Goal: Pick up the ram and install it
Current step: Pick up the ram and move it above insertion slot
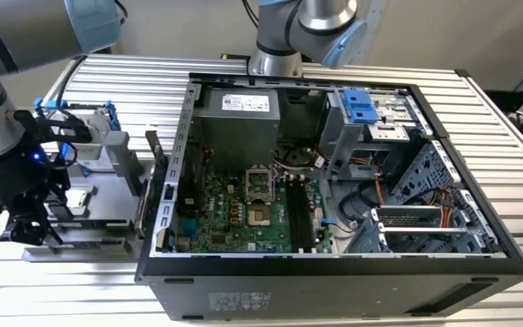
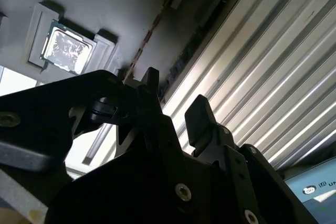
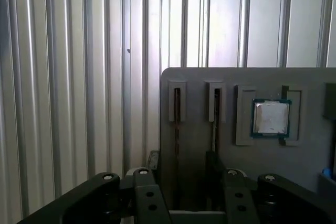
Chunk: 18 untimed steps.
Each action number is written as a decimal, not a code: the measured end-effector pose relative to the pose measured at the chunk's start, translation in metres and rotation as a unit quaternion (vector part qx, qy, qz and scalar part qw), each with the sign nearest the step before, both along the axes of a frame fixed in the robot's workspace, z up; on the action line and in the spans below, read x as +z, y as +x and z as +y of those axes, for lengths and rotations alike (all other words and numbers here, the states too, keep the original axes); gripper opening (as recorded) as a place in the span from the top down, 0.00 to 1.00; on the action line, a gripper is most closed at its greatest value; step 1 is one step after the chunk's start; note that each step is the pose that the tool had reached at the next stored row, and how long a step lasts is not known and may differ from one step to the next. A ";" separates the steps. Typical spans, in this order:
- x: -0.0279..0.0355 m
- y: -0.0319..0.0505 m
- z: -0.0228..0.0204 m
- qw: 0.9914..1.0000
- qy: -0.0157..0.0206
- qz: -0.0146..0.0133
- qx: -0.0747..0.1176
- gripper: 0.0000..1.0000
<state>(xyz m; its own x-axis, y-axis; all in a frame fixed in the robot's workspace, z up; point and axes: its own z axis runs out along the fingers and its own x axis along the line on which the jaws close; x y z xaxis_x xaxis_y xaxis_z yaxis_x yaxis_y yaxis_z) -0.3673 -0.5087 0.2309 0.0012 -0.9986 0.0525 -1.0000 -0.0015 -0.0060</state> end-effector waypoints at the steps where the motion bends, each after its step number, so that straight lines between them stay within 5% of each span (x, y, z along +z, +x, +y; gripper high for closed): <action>1: -0.0019 0.0000 0.0000 1.000 -0.001 0.000 0.000 0.00; 18: -0.0297 0.0000 0.0004 1.000 -0.002 0.000 -0.006 0.00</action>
<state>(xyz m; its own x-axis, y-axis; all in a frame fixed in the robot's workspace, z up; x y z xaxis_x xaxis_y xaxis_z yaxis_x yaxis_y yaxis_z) -0.3674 -0.5083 0.2012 -0.0112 -0.9983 0.0569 -0.9999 0.0109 -0.0059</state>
